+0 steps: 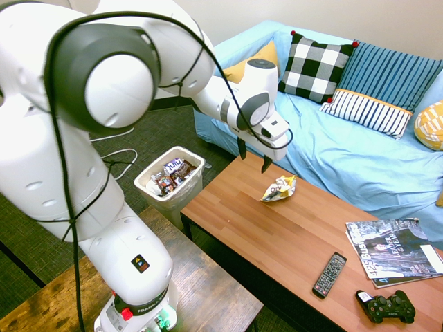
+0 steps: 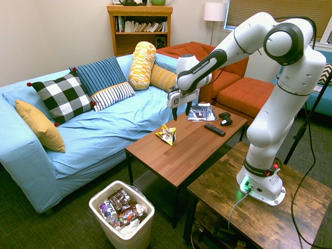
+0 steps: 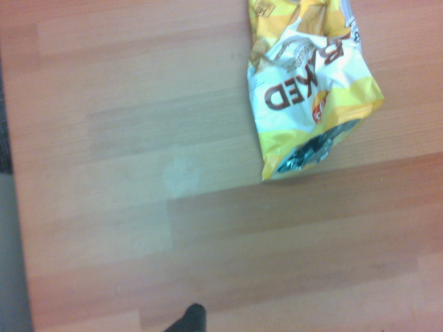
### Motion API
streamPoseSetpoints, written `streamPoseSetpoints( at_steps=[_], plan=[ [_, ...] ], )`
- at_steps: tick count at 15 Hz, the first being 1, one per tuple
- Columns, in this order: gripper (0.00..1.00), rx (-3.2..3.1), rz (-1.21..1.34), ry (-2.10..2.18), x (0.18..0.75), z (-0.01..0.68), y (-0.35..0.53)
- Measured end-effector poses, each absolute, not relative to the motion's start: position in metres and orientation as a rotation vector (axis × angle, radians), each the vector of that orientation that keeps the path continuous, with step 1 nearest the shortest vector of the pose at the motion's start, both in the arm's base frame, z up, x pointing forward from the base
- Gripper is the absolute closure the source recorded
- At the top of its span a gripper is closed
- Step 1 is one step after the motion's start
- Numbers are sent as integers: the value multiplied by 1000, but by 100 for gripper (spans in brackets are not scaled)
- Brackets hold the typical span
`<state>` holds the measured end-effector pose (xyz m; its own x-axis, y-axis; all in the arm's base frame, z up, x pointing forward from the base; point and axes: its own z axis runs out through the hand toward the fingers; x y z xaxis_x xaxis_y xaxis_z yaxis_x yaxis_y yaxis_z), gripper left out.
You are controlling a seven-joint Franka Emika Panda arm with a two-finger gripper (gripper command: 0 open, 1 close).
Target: Throw the chip bag in the trash bin
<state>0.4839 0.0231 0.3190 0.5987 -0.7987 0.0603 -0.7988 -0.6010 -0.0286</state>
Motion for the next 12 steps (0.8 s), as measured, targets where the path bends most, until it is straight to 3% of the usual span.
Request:
streamPoseSetpoints(
  at_steps=[7,12],
  plan=[
    [0,2622,170,-1620,585,238,5],
    [0,2553,138,-1677,623,185,-6]
  ],
)
